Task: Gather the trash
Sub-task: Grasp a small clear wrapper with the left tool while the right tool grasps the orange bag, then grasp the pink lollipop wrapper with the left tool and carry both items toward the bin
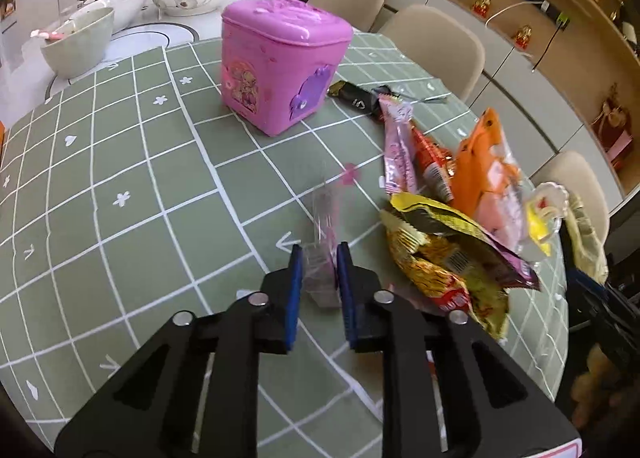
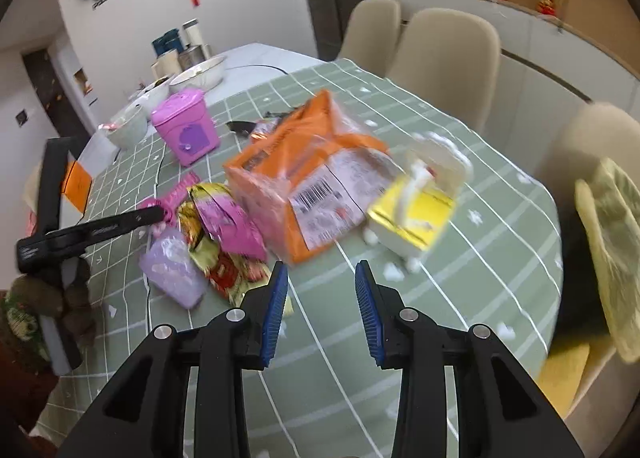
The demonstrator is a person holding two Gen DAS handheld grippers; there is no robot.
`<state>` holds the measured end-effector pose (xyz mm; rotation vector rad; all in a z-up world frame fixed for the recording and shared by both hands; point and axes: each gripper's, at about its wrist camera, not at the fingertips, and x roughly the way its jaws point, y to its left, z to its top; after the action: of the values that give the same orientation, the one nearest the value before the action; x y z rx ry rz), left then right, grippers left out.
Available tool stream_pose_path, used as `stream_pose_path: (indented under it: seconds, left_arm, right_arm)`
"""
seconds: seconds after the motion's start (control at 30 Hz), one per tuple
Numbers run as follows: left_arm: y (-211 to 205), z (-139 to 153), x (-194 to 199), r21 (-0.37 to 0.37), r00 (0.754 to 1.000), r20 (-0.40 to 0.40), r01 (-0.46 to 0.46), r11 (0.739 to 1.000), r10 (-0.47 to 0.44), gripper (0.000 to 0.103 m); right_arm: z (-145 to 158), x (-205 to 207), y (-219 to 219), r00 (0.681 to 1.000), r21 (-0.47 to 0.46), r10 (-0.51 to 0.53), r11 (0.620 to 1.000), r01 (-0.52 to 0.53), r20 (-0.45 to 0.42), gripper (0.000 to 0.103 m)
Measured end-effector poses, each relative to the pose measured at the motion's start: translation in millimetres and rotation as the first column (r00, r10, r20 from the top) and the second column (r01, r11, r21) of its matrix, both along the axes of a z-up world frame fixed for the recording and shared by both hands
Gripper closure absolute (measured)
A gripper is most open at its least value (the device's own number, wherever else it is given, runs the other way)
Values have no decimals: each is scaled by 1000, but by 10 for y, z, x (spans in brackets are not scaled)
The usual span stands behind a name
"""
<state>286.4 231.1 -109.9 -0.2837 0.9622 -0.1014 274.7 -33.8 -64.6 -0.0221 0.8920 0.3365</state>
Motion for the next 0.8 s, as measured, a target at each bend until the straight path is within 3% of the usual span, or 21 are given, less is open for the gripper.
stream_pose_path:
  seconds: [0.13,0.27,0.4,0.53,0.6,0.7,0.8]
  left_arm:
    - [66,14,-139,-52,1000,-4,0,999,0,87]
    - [113,-15,-201,-73,1000,-18,-12,997,11,87]
    - [200,10,-307,-104,999,-13,-44,994,43,70]
    - [264,56,-390,-124,998,3,-57,991,58,67]
    - [265,76,-405,-133,998,9,-54,990,56,64]
    - [250,102,-430,-132,999,22,-40,991,43,59]
    - [218,118,-456,-115,999,34,-26,993,30,57]
  right_arm:
    - [-16,320,271,996,-11,86,996,-86,23,69]
    - [-150,700,418,993,31,114,993,-113,-32,68]
    - [-365,852,526,981,81,150,987,-141,-119,59]
    - [-496,797,634,970,45,181,983,-176,-160,59]
    - [-467,734,669,971,20,190,982,-189,-147,60]
    - [-331,644,682,975,-12,194,980,-197,-107,71]
    - [-76,477,671,979,-33,199,979,-200,-39,76]
